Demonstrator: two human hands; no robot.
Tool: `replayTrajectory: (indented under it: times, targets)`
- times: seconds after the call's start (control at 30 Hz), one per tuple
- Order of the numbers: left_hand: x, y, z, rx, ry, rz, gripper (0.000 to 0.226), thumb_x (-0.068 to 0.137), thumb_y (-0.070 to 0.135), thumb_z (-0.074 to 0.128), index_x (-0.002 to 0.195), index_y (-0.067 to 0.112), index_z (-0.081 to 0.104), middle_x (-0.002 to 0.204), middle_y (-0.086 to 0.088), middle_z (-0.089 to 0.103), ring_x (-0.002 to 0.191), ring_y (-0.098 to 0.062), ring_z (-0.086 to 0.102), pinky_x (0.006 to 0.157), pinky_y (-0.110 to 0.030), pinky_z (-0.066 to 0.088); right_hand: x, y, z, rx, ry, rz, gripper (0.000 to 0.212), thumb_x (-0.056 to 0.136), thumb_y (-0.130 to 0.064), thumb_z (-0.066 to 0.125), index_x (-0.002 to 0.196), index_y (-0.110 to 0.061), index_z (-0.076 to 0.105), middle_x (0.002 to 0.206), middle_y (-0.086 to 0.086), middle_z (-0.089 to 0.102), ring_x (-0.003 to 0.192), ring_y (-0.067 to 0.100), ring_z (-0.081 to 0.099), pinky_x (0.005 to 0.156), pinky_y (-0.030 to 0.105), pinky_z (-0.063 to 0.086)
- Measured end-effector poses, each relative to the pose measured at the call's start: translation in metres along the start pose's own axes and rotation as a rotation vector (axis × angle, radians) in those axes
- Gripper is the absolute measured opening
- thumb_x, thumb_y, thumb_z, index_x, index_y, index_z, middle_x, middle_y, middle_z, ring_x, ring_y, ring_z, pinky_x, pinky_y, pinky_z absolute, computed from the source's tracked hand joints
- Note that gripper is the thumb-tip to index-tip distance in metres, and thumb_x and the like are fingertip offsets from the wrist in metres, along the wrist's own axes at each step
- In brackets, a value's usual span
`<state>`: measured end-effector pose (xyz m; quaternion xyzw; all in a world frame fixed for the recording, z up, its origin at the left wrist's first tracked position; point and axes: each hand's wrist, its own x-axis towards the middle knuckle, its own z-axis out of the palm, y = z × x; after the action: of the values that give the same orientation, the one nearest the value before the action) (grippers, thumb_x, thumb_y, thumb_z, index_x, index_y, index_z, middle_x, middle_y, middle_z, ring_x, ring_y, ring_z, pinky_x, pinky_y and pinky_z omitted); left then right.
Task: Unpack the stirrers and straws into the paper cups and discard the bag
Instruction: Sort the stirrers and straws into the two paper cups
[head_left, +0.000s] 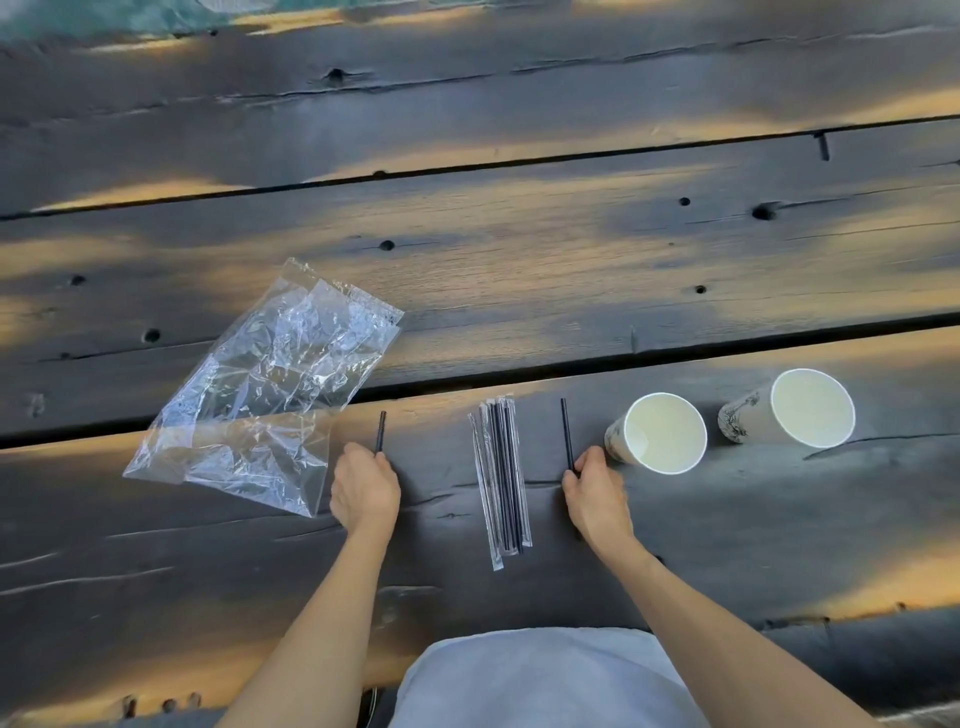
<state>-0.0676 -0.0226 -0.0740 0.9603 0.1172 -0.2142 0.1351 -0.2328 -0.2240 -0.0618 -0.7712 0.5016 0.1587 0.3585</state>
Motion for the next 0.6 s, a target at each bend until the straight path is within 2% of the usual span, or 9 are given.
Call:
replayTrajectory:
  times: [0.1,0.2,0.27,0.3,0.37,0.4,0.47,0.6]
  targets:
    - [-0.005,-0.001,0.010,0.053,-0.036,0.189,0.021,0.096,0.024,0.053,0.092,0.004,0.061,0.098,-0.016,0.063,0.093,-0.039,0.062,0.070,-0.042,0.047,0.001,0.000,0.001,-0.051,-0.006,0.007,0.015,0.098,-0.024,0.048,0.096,-0.010,0.044,0.099,0.015,0.056,0.095,0.039,0.057,0.076,0.042,0.045]
    - [-0.017,0.001,0.018,-0.130,-0.134,0.289,0.020,0.098,0.021,0.045,0.086,0.007,0.050,0.083,-0.011,0.061,0.078,-0.033,0.060,0.068,-0.044,0.050,0.002,-0.001,0.000,-0.092,-0.016,0.018,0.019,0.098,-0.027,0.048,0.096,-0.008,0.047,0.102,0.016,0.058,0.096,0.039,0.058,0.079,0.043,0.048]
    - [-0.029,0.010,0.016,-0.414,-0.249,0.221,0.016,0.102,0.019,0.039,0.089,0.011,0.045,0.073,-0.009,0.058,0.063,-0.026,0.059,0.062,-0.045,0.055,0.004,-0.002,-0.002,-0.086,-0.029,0.032,0.020,0.097,-0.026,0.049,0.096,-0.007,0.049,0.101,0.015,0.058,0.095,0.038,0.058,0.078,0.042,0.049]
    - [-0.035,0.016,0.015,-0.550,-0.303,0.164,0.016,0.103,0.018,0.037,0.091,0.012,0.045,0.068,-0.008,0.055,0.055,-0.022,0.056,0.053,-0.040,0.054,0.004,-0.002,-0.003,-0.073,-0.038,0.034,0.019,0.096,-0.025,0.050,0.095,-0.006,0.050,0.099,0.015,0.058,0.093,0.038,0.058,0.077,0.041,0.048]
    - [-0.044,0.026,0.012,-0.746,-0.389,0.051,0.017,0.104,0.020,0.036,0.094,0.013,0.048,0.064,-0.006,0.046,0.047,-0.015,0.042,0.037,-0.027,0.037,0.004,-0.005,-0.003,-0.015,-0.059,0.016,0.014,0.092,-0.020,0.051,0.089,-0.006,0.052,0.093,0.012,0.060,0.088,0.034,0.056,0.071,0.036,0.044]
    - [-0.048,0.030,0.011,-0.813,-0.425,0.009,0.016,0.104,0.021,0.039,0.096,0.013,0.051,0.063,-0.003,0.043,0.047,-0.012,0.036,0.036,-0.022,0.029,0.003,-0.008,-0.004,0.033,-0.073,0.002,0.012,0.090,-0.018,0.052,0.086,-0.007,0.053,0.088,0.009,0.061,0.085,0.031,0.055,0.068,0.034,0.041]
    - [-0.052,0.036,0.011,-0.888,-0.488,-0.018,0.017,0.103,0.020,0.046,0.100,0.009,0.057,0.063,0.000,0.040,0.048,-0.009,0.032,0.037,-0.019,0.023,0.000,-0.020,-0.004,0.114,-0.108,-0.028,0.009,0.087,-0.017,0.053,0.082,-0.010,0.057,0.079,0.002,0.061,0.082,0.025,0.055,0.067,0.031,0.037]
    - [-0.062,0.047,0.017,-0.943,-0.594,-0.012,0.021,0.102,0.013,0.049,0.099,0.005,0.068,0.068,-0.001,0.047,0.054,-0.008,0.038,0.041,-0.020,0.028,-0.010,-0.049,0.003,0.219,-0.202,-0.095,0.008,0.085,-0.019,0.058,0.082,-0.012,0.062,0.077,0.002,0.067,0.080,0.025,0.063,0.071,0.034,0.047]
